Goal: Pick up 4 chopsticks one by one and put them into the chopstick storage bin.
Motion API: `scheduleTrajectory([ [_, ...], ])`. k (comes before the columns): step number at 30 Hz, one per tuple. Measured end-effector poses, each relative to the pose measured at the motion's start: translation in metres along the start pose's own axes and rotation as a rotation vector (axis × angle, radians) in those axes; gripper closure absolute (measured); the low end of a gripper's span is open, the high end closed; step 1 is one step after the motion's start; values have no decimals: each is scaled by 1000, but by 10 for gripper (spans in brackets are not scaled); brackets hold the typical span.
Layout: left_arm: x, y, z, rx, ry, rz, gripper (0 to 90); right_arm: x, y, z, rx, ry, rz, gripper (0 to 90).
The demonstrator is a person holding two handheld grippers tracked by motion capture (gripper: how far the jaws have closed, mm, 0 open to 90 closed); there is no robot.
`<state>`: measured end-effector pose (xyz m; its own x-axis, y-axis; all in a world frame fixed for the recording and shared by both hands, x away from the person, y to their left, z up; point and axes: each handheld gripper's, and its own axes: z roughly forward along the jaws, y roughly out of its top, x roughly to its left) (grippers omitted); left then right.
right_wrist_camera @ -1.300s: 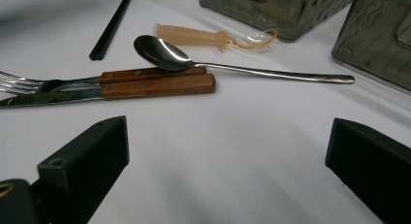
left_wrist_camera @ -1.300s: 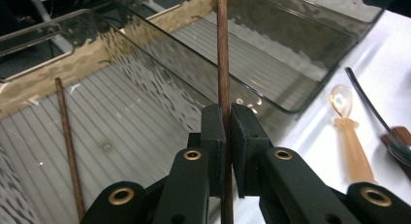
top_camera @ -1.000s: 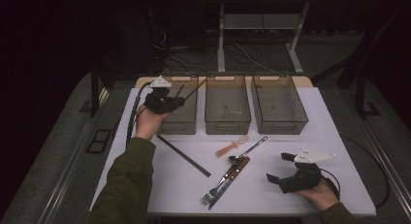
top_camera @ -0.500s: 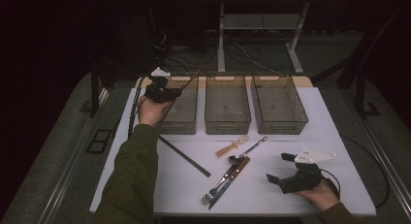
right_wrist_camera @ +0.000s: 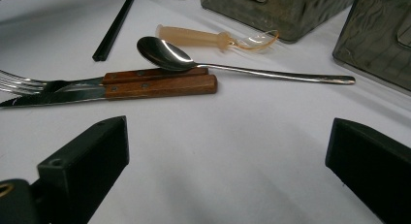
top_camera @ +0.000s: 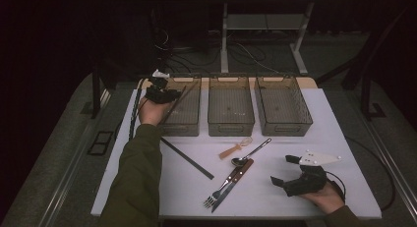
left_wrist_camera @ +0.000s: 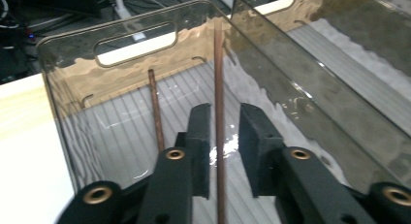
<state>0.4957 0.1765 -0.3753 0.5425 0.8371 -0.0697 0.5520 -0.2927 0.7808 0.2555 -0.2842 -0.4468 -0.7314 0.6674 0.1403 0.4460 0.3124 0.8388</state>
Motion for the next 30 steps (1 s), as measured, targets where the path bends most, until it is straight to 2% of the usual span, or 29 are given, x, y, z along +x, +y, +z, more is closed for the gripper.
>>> scheduleTrajectory([
  [6,-5,1,-2,-5,-5,16,621,0,0,0,1,0,-1,16],
  [10,-11,3,-11,-21,-23,55,569,0,0,0,0,-1,1,16],
  [12,-15,2,-17,-26,-36,58,551,0,0,-1,-1,-2,1,16],
  [18,-22,-2,-41,-56,-69,53,544,1,0,0,3,-3,0,16],
  [22,-27,-7,-53,-51,-119,48,540,0,0,0,2,-5,1,16],
  [24,-30,-10,-59,-53,-128,61,527,0,0,0,4,-6,2,16],
  [27,-33,-16,-66,-66,-155,57,509,0,0,0,3,-5,1,16],
  [30,-38,-24,-71,-58,-162,78,503,0,0,0,2,-6,2,16],
])
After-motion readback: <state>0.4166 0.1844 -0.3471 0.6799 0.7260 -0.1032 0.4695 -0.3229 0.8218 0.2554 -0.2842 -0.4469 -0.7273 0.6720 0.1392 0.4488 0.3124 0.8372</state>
